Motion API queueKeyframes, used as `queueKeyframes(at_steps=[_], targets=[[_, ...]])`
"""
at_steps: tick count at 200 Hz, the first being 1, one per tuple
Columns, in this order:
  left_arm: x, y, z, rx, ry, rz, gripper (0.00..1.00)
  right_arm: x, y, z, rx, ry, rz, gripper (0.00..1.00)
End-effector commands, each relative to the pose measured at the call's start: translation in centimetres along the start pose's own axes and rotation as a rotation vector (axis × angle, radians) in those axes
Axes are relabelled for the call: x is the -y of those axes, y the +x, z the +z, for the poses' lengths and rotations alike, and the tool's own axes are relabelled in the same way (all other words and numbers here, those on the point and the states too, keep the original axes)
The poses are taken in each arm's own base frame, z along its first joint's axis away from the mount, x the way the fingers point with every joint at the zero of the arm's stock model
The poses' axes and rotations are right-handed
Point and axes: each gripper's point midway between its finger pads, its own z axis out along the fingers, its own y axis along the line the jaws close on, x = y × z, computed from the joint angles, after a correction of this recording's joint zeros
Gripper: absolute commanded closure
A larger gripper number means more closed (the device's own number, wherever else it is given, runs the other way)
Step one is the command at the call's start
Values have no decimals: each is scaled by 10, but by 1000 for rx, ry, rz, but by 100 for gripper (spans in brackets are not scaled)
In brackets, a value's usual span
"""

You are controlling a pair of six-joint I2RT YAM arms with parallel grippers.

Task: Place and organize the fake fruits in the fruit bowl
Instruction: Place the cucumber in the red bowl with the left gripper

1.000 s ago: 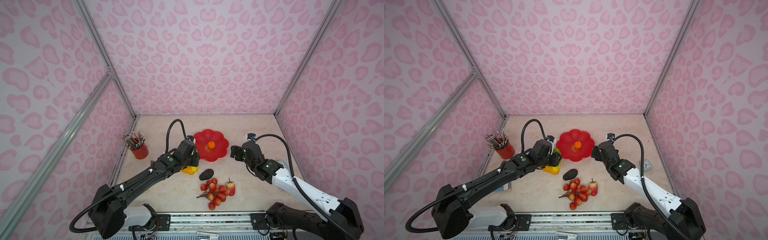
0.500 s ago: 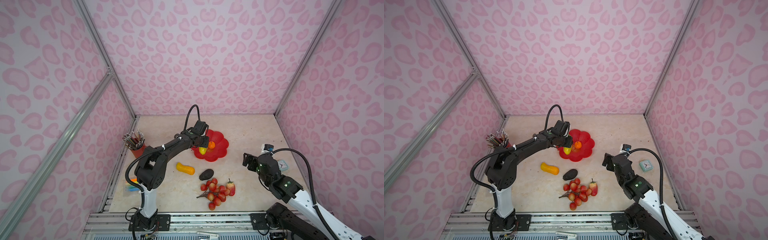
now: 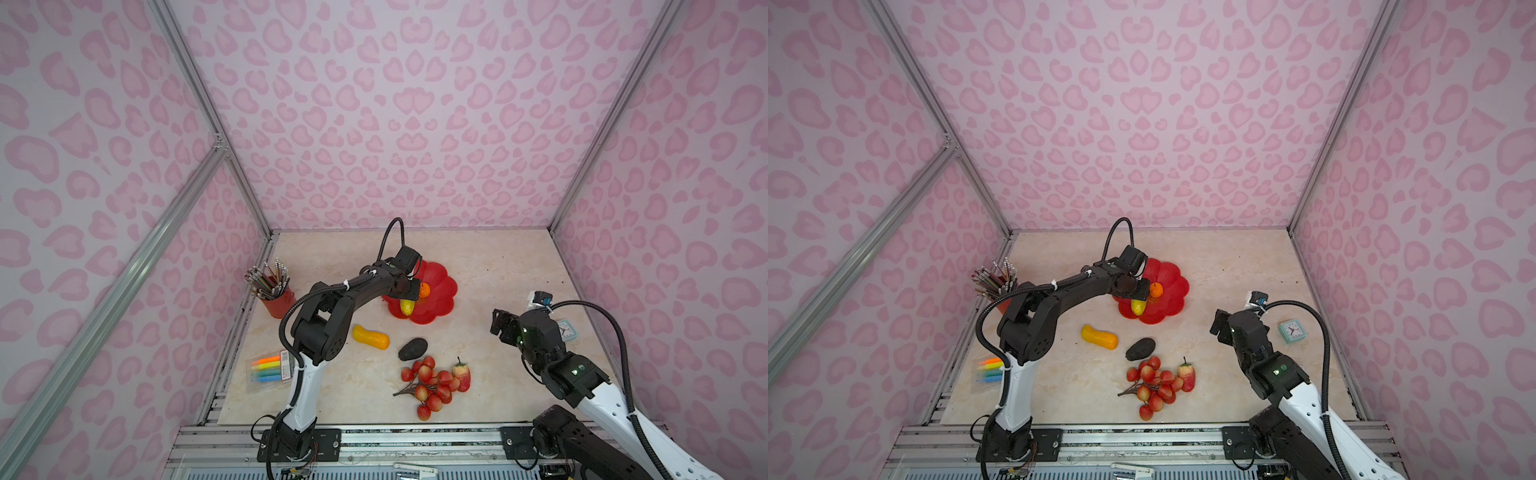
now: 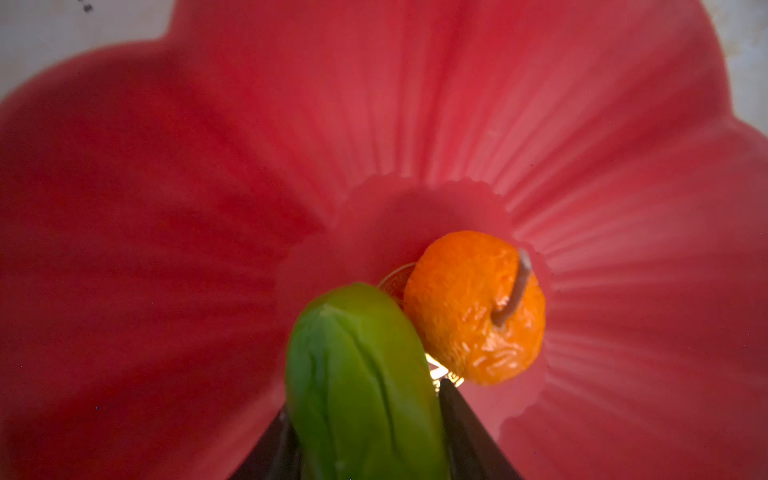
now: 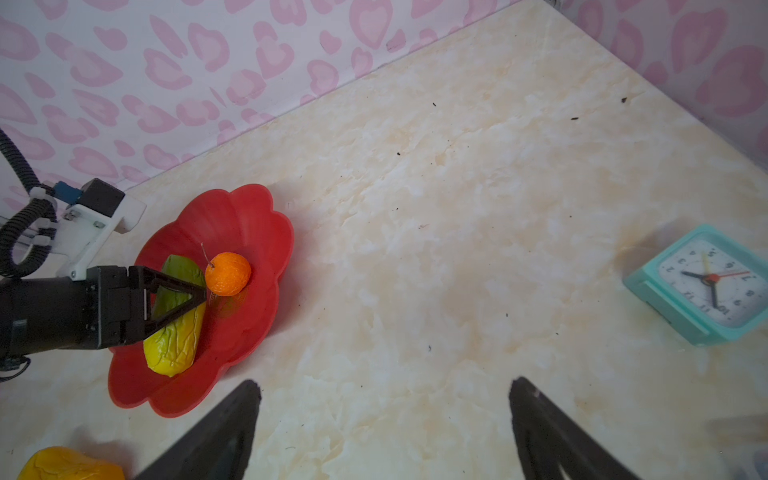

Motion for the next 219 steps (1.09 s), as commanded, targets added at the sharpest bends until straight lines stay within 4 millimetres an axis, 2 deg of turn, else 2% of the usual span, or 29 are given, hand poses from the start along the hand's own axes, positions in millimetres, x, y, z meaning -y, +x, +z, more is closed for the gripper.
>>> queueKeyframes(at_steps=[1, 36, 60, 78, 94, 120, 129, 135, 147, 164, 188, 219], targets=[[4, 0, 2, -13, 27, -15, 44, -2, 2, 3, -14, 4, -14, 7], [11, -16, -19, 37, 74, -29, 24, -14, 12, 12, -74, -35, -38, 9], [16, -39, -54, 123, 121, -50, 22, -28, 17, 16, -96, -54, -54, 10], [18, -61, -92, 226, 157, -64, 21, -44, 23, 18, -111, -63, -98, 11], [14, -77, -135, 331, 161, -70, 21, -66, 36, 22, -142, -94, -138, 11], [-14, -84, -207, 538, 97, -95, 19, -106, 65, 30, -207, -140, -217, 10], [-28, -81, -231, 614, 66, -120, 18, -119, 77, 32, -247, -157, -237, 10], [-42, -72, -236, 639, 33, -144, 17, -127, 85, 35, -284, -169, -246, 10], [-64, -60, -263, 724, -15, -194, 12, -143, 100, 40, -331, -195, -268, 10], [-96, -33, -290, 810, -103, -263, 7, -164, 119, 44, -377, -234, -303, 10], [-127, 10, -308, 873, -176, -349, 0, -179, 145, 52, -454, -266, -309, 11], [-149, 51, -327, 933, -236, -392, 4, -187, 174, 55, -517, -275, -327, 12]])
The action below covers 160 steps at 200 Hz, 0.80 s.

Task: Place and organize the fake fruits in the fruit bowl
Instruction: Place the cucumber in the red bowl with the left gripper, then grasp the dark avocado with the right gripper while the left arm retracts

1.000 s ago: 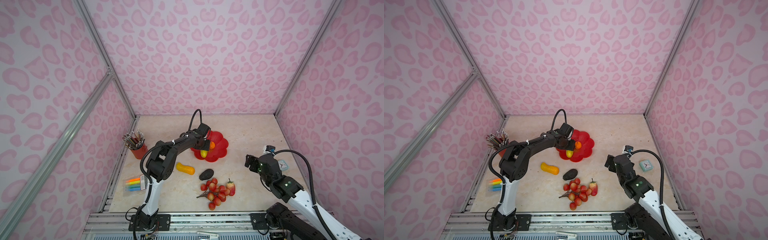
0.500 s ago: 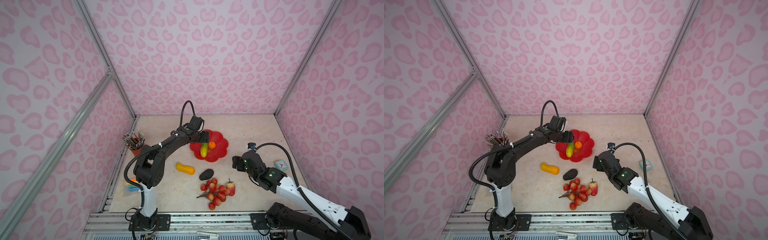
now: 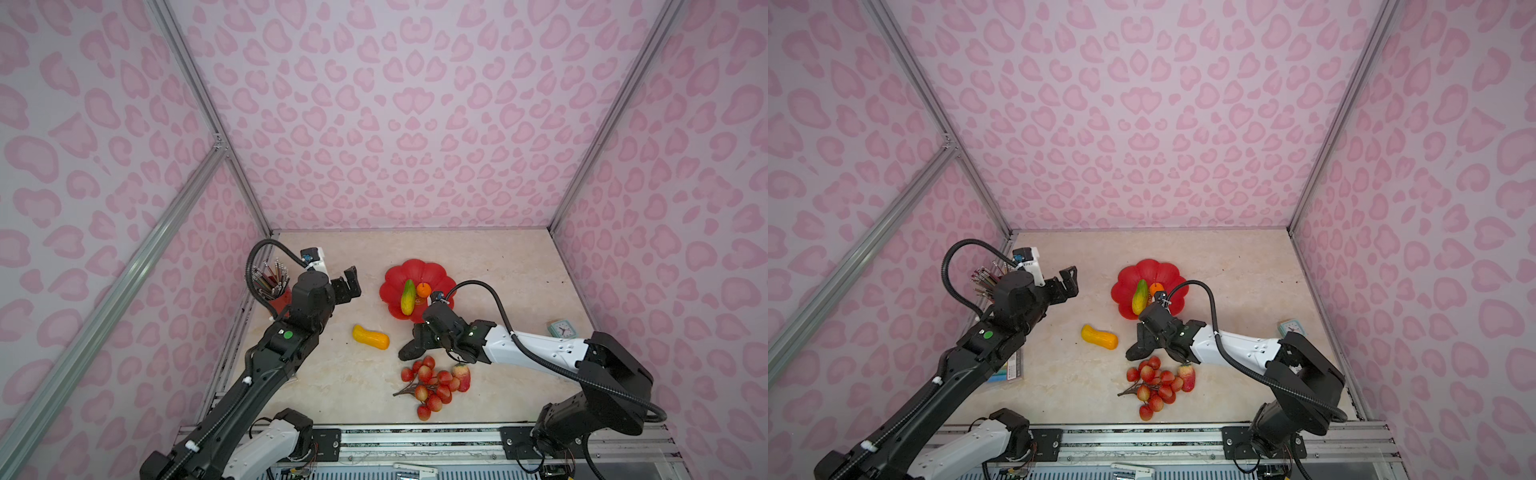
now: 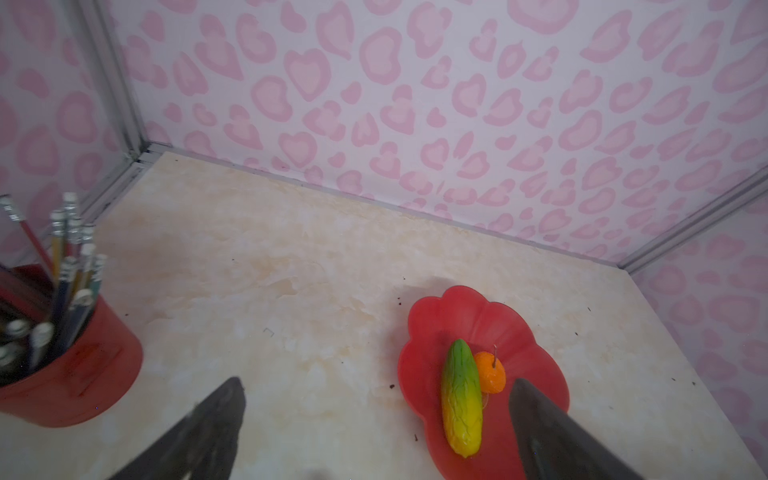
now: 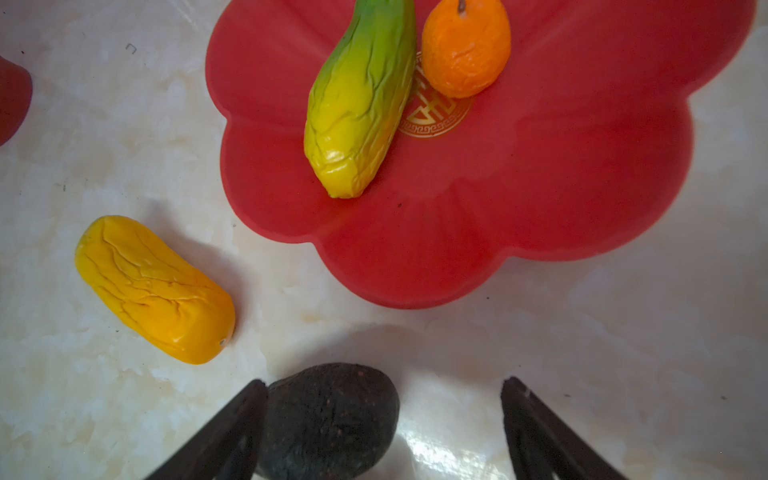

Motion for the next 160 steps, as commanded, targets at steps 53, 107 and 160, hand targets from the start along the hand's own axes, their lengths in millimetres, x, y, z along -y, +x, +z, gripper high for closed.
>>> queueKeyframes(at_steps=[53, 107, 160], targets=[[-47, -19, -45, 176, -138, -41, 4, -49, 28, 32, -115, -67, -60, 17], [-50, -18, -46, 173, -150, -29, 4, -74, 44, 45, -158, -37, -141, 27], [-50, -19, -50, 179, -144, -30, 4, -65, 43, 36, -106, 91, -175, 24]])
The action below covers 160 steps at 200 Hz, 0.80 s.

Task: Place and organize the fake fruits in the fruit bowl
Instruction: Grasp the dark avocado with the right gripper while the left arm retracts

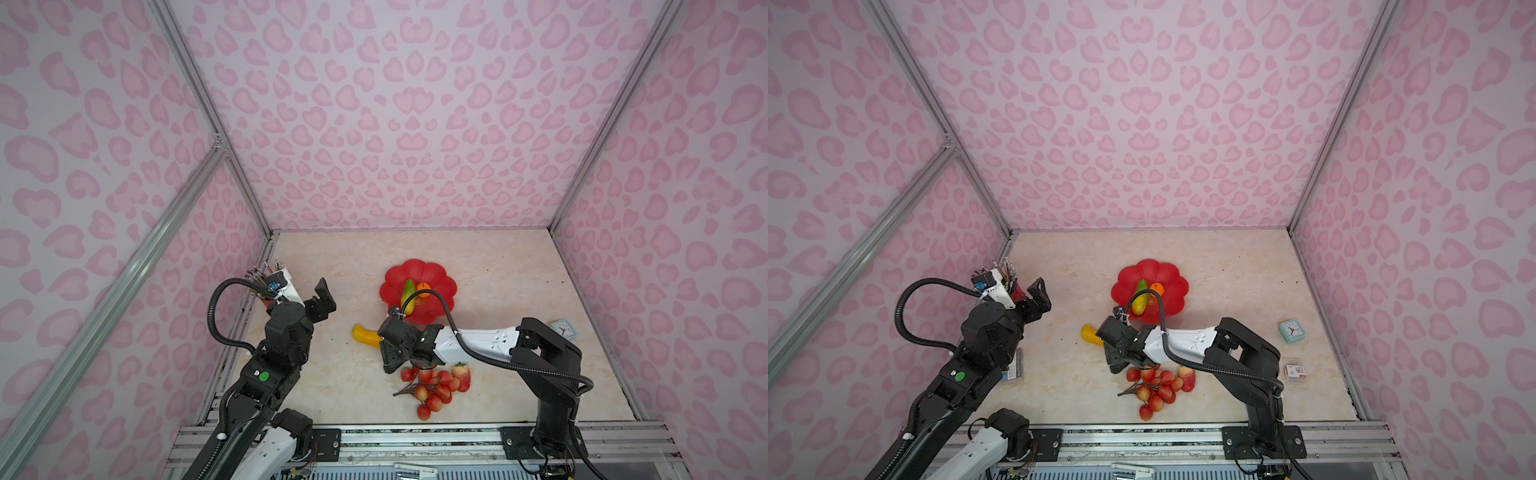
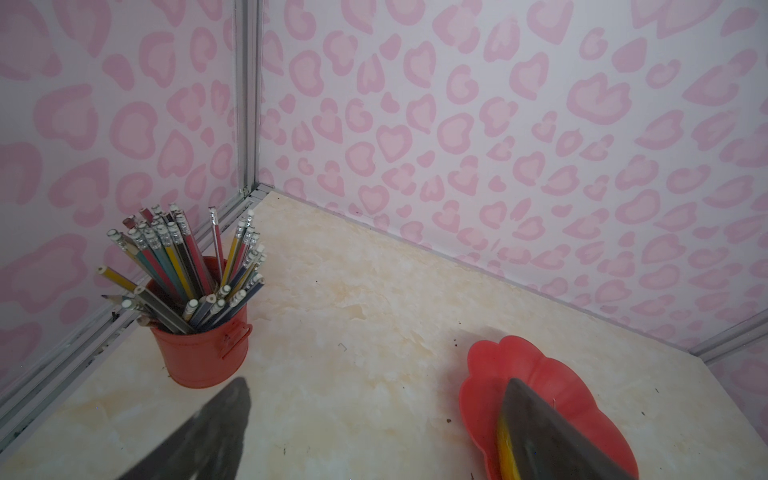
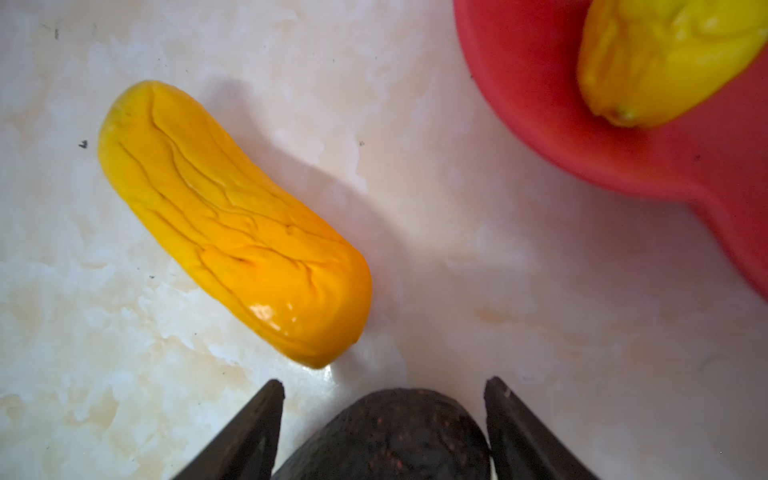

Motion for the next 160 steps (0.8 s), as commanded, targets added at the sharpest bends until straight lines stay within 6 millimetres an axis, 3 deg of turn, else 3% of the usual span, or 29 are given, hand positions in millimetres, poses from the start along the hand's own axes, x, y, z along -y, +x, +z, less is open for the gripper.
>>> queueKeyframes(at_steps=[1, 69, 110, 128, 160], targets=[[-2, -3, -1, 13, -9, 5, 4, 17, 4, -4, 8, 96, 1, 24], [-4, -5, -5, 25, -7, -1, 5, 10, 21, 6, -49, 97, 25, 26], [-4, -5, -5, 22, -7, 1, 4, 4, 15, 6, -30, 74, 26, 54], [-4, -5, -5, 24, -8, -2, 5, 0, 6, -1, -5, 57, 29, 62], [-4, -1, -4, 13, -4, -6, 4, 7, -24, -36, 96, 79, 47, 64]])
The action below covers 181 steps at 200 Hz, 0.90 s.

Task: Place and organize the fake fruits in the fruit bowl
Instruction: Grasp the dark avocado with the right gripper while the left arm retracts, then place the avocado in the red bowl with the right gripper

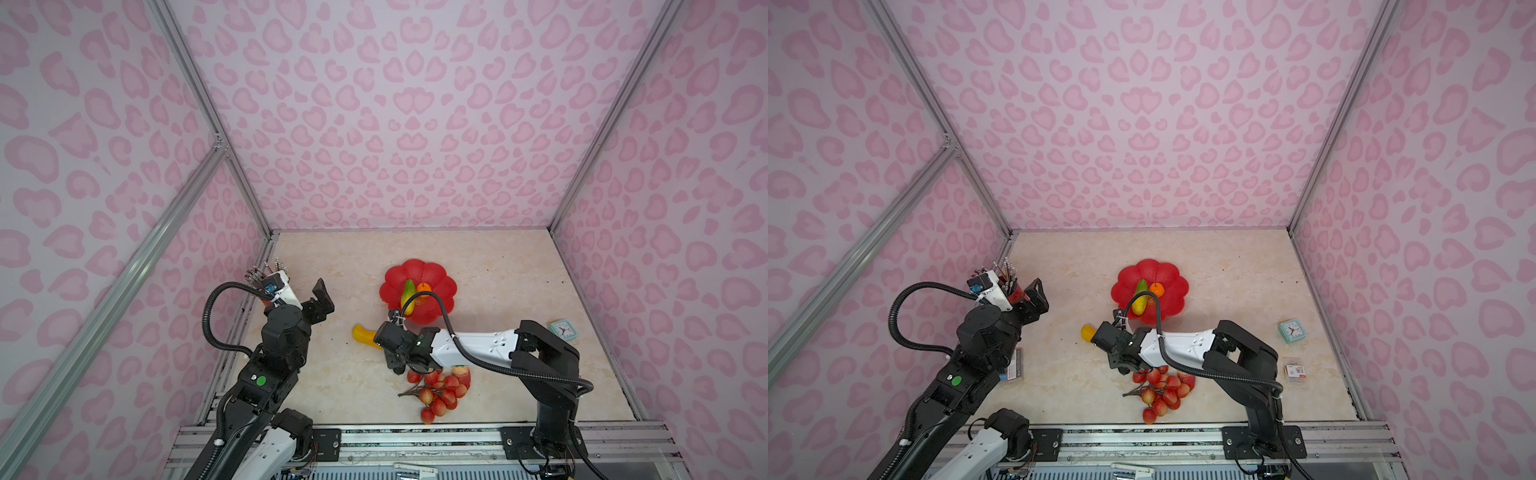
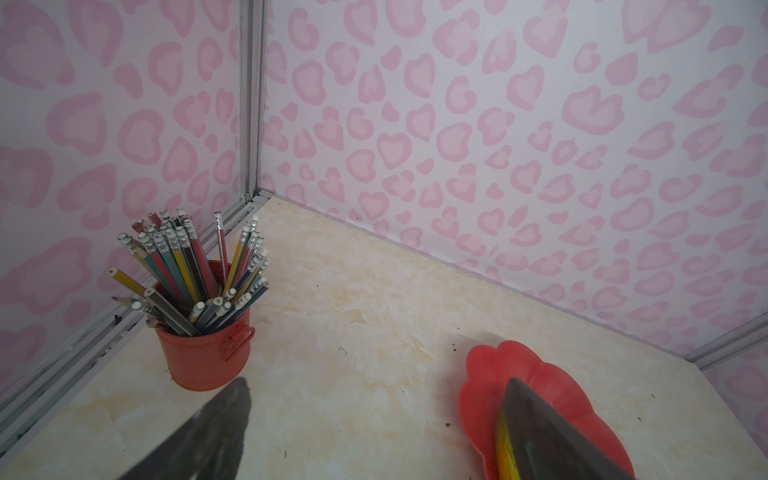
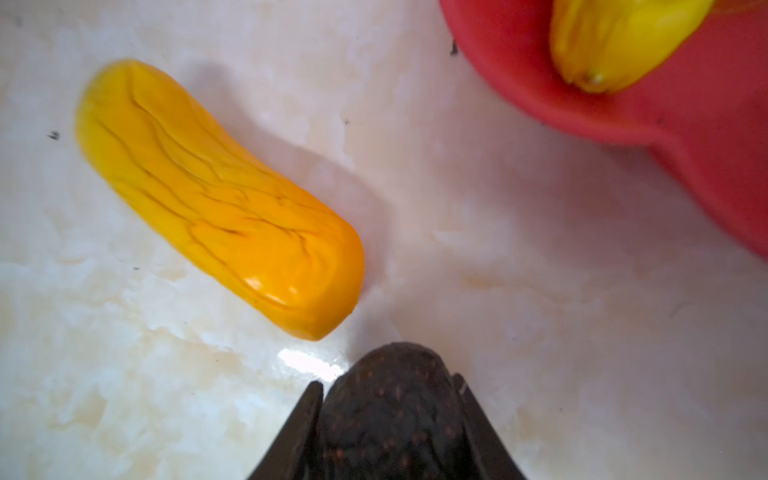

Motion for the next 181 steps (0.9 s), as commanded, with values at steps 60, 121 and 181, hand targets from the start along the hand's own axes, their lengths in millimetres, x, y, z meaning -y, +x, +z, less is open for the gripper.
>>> queueKeyframes(at_steps=[60, 121, 181], targets=[[0, 36, 9, -131, -1, -25, 4, 51, -117, -68, 263, 69, -6, 63], [-4, 85, 9, -293, 5, -76, 4, 98, -165, -16, 181, 103, -1, 63], [9, 142, 12, -504, 74, -128, 2, 132, -146, 30, 103, 145, 62, 62]])
